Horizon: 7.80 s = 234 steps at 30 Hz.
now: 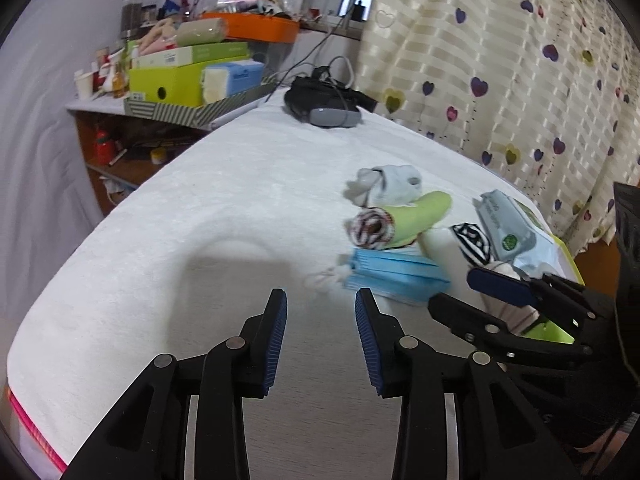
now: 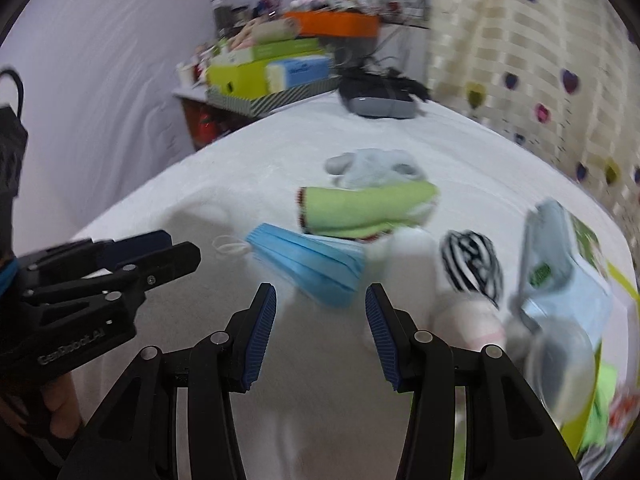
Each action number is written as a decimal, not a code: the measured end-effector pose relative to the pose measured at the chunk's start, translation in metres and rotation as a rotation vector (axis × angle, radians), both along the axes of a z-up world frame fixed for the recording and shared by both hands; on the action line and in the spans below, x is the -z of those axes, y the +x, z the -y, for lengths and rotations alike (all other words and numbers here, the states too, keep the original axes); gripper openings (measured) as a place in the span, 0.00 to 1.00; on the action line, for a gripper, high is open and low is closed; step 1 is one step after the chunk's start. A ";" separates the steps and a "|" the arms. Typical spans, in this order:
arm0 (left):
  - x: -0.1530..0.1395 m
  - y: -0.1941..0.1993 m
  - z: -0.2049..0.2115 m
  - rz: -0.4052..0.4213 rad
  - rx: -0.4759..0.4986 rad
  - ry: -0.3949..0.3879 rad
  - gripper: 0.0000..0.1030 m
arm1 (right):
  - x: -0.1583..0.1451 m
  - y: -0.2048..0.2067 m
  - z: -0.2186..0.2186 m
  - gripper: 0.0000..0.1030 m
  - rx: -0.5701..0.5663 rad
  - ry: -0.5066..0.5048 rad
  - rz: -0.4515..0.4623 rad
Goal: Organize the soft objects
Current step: 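Reach the right tool to the blue face mask and grasp it, then grasp the green rolled cloth with the left tool while the right holds the mask, then carry the blue mask and green cloth with both tools into the white box, then open both tools to release the mask and cloth in the box, then withdraw both open tools from the box toward the remaining items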
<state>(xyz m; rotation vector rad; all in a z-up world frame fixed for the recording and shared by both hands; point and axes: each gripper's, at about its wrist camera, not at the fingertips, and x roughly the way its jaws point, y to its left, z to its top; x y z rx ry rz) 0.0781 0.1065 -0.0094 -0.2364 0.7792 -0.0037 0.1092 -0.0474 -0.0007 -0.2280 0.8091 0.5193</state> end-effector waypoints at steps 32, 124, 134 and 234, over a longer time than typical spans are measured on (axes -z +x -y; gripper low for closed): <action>-0.007 0.017 0.009 0.016 0.061 0.040 0.36 | -0.028 -0.010 0.022 0.09 0.022 0.098 0.023; -0.082 -0.022 0.232 0.195 0.489 0.037 0.20 | -0.081 -0.095 0.223 0.09 0.410 0.219 0.189; -0.077 -0.007 0.272 0.177 0.547 0.051 0.20 | -0.072 -0.089 0.277 0.09 0.519 0.205 0.184; -0.076 -0.046 0.199 0.172 0.444 0.047 0.31 | -0.073 -0.124 0.206 0.49 0.440 0.185 0.170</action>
